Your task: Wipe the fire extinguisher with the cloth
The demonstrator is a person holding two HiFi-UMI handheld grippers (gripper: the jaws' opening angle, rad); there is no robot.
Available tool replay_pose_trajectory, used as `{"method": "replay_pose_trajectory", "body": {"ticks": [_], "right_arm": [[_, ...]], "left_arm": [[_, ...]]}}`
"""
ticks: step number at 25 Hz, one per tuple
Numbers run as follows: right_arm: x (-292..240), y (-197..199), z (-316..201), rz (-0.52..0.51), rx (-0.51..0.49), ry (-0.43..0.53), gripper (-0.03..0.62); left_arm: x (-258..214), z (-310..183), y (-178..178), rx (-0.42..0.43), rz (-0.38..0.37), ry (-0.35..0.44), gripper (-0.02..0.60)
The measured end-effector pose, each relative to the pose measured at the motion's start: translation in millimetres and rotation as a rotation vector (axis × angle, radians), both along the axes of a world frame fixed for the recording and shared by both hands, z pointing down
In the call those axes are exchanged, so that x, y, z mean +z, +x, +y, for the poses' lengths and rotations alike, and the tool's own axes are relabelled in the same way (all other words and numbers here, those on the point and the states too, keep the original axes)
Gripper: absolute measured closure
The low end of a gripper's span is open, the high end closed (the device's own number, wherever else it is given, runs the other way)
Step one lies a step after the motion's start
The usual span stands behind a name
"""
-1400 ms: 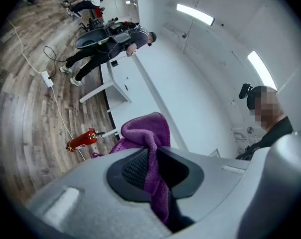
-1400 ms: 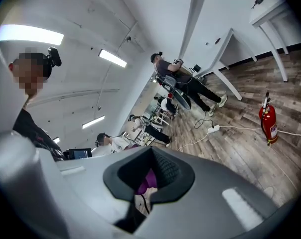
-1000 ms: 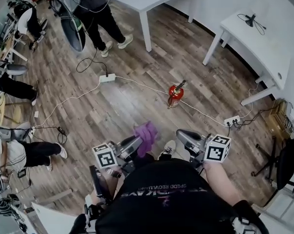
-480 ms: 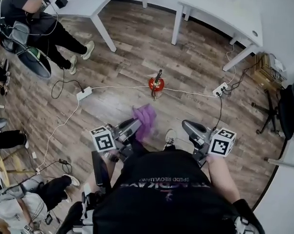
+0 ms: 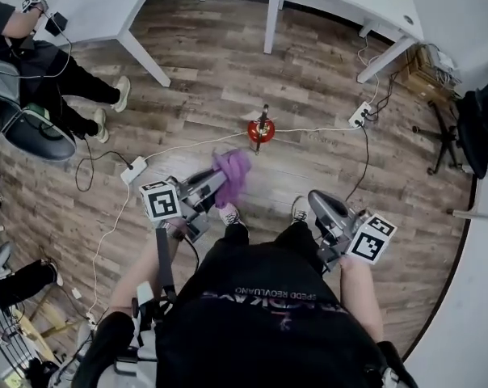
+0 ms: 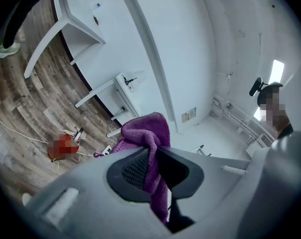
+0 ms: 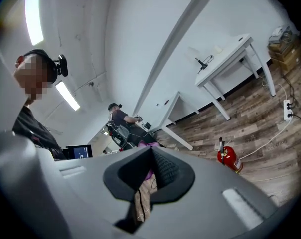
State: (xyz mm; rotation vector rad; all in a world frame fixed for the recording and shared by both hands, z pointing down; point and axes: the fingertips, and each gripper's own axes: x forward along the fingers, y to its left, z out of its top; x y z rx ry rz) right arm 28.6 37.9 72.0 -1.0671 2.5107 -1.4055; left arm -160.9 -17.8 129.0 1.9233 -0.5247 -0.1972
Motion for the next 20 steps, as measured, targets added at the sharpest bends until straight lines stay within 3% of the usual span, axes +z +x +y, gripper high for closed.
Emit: {"method": "replay_pose_trajectory", "body": {"ticks": [3,9,13,20], "right_arm": [[12,-3,-4,0.010,0.038,-0.038,0.591],[45,17,-24,0.014,0.024,-0.098,0.591],[89,42,-45,0.010,-0.023,-0.148,0.591],[161,67,-67,0.032,-0.128,-0.191,0.591]], "left_arm": [[10,-29,-7,0.023,-0.013,-0.022,0.543],[42,-58,4,0.033,-0.044,-0.066,0.543],[76,-71,27,0.030,-0.053,-0.111,0.543],[140,-96,52,0.016,-0.071,-0.090,0.543]]}}
